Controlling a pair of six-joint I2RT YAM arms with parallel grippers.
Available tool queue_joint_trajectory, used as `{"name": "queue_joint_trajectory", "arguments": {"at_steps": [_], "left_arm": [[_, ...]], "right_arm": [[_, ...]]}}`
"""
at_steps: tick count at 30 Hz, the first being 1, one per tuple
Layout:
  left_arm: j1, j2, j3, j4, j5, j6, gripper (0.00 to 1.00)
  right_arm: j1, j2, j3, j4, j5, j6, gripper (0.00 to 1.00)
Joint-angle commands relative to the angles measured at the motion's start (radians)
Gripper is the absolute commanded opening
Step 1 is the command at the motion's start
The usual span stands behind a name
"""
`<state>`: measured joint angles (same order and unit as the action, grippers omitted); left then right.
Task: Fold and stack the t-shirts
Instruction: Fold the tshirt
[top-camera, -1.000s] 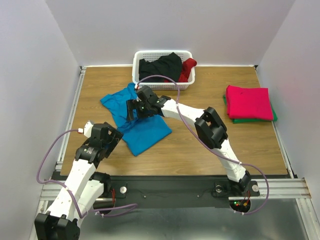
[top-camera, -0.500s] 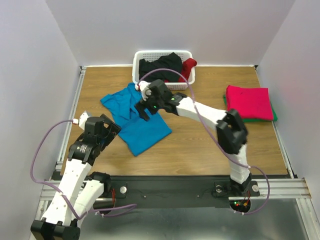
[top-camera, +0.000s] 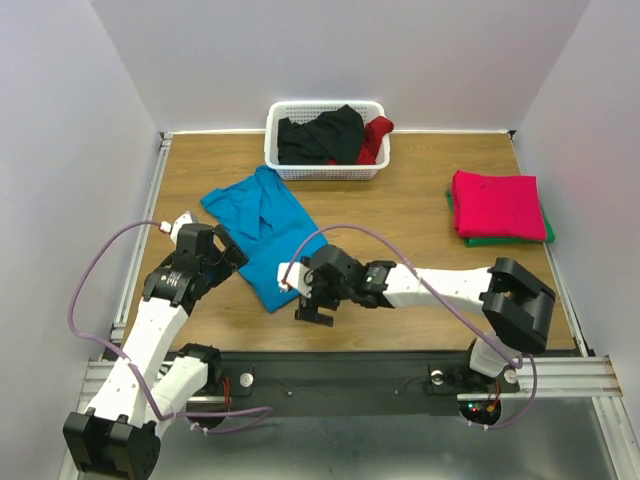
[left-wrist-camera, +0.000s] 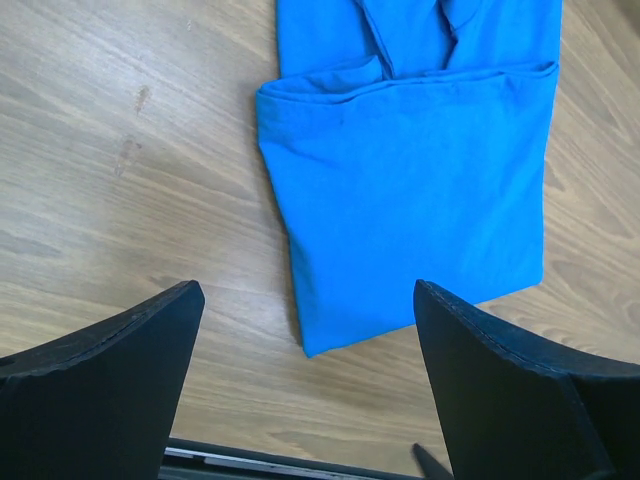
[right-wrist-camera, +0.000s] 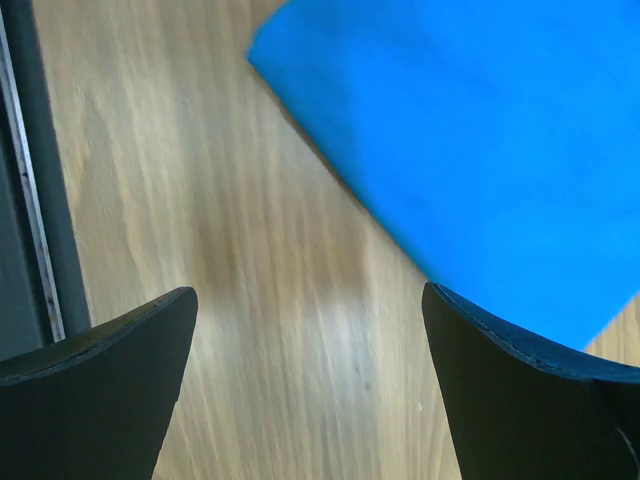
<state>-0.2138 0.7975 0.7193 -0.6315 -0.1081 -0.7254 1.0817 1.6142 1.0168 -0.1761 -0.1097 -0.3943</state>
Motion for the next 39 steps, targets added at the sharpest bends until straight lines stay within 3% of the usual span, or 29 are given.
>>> {"name": "queue_joint_trajectory", "arguments": {"at_steps": [1, 7, 10, 12, 15, 19, 21, 22, 24, 25, 27, 28, 32, 36, 39], "left_arm": [[0.005, 0.028, 0.066, 0.036, 0.037, 0.098, 0.98], [0.008, 0.054, 0.124, 0.0, -0.047, 0.119, 0.99], [0.013, 0.043, 0.12, 0.033, -0.084, 0.121, 0.98], [0.014, 0.068, 0.135, 0.033, -0.068, 0.141, 0.98], [0.017, 0.078, 0.128, 0.033, -0.099, 0.153, 0.98], [0.022, 0.077, 0.118, 0.058, -0.053, 0.158, 0.98], [0.022, 0.068, 0.111, 0.073, -0.057, 0.15, 0.98], [0.024, 0.069, 0.108, 0.073, -0.061, 0.15, 0.99], [0.024, 0.071, 0.109, 0.072, -0.047, 0.156, 0.98], [0.024, 0.072, 0.106, 0.073, -0.045, 0.159, 0.98], [0.024, 0.074, 0.101, 0.081, -0.036, 0.161, 0.98], [0.025, 0.075, 0.1, 0.085, -0.028, 0.17, 0.98], [0.027, 0.083, 0.095, 0.104, 0.013, 0.19, 0.98], [0.031, 0.088, 0.092, 0.115, 0.045, 0.205, 0.98], [0.039, 0.089, 0.091, 0.116, 0.05, 0.21, 0.98]], "right_arm": [[0.049, 0.047, 0.057, 0.102, 0.135, -0.116, 1.0], [0.104, 0.256, 0.189, 0.078, 0.326, -0.287, 1.0], [0.104, 0.317, 0.268, 0.066, 0.351, -0.281, 0.99], [0.104, 0.322, 0.25, 0.063, 0.314, -0.273, 0.98], [0.106, 0.291, 0.182, 0.063, 0.407, -0.186, 0.94], [0.104, 0.17, 0.105, 0.098, 0.391, 0.074, 0.95], [0.106, 0.075, 0.072, 0.116, 0.371, 0.188, 1.0], [0.106, 0.046, 0.031, 0.162, 0.384, 0.31, 1.0], [0.104, -0.017, 0.008, 0.167, 0.471, 0.468, 1.0], [0.103, -0.072, -0.001, 0.167, 0.636, 0.559, 1.0], [0.1, -0.126, -0.047, 0.159, 0.758, 0.872, 1.0], [0.095, -0.196, -0.072, 0.135, 0.781, 1.111, 1.0], [0.084, -0.275, -0.173, 0.135, 0.739, 1.449, 1.0], [0.084, -0.209, -0.15, 0.133, 0.687, 1.558, 1.0], [0.049, -0.148, -0.153, 0.132, 0.598, 1.75, 0.99]]}}
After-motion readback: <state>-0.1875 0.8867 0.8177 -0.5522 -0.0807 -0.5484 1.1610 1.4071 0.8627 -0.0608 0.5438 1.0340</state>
